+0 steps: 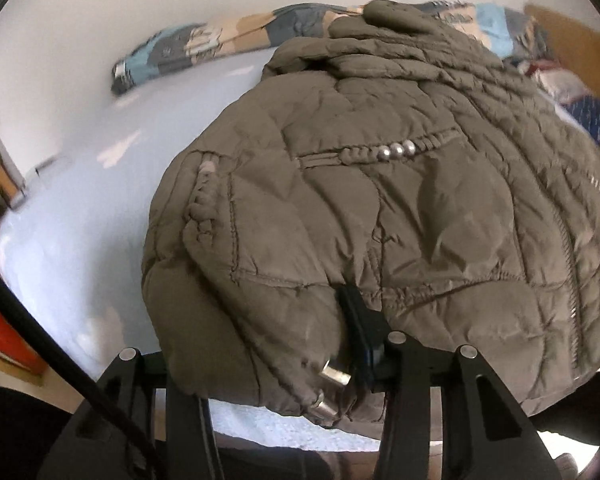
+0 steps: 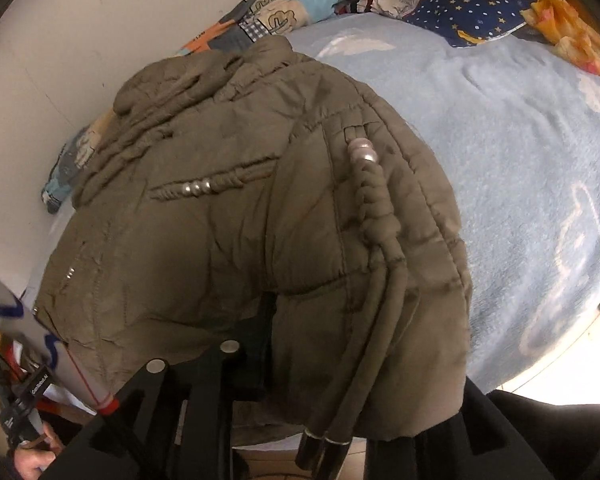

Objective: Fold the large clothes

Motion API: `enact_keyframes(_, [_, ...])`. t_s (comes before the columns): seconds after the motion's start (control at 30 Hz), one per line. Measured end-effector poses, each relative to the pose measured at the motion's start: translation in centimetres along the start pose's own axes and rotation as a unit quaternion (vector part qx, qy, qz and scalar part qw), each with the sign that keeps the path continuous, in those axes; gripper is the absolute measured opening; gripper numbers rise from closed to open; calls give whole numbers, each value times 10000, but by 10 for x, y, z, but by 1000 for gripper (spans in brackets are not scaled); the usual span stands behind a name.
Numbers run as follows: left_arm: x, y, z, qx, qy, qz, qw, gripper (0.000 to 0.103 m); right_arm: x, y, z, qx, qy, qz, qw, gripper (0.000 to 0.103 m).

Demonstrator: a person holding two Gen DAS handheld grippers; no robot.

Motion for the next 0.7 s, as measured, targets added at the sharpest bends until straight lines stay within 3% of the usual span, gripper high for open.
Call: enact_keyframes(0.7, [-3, 0, 0, -18, -149, -54, 9999, 46, -9, 2, -3, -5, -124, -246, 9996, 35])
Point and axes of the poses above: each gripper's, at about its wrist camera, not at the fingertips, and z roughly against the way its jaws point, x to its left, y to its underside, the point moved 3 cm from there along -z, roughly the way its jaws point, and after that the axes turned 13 degrees about y, right-handed, at the moved point
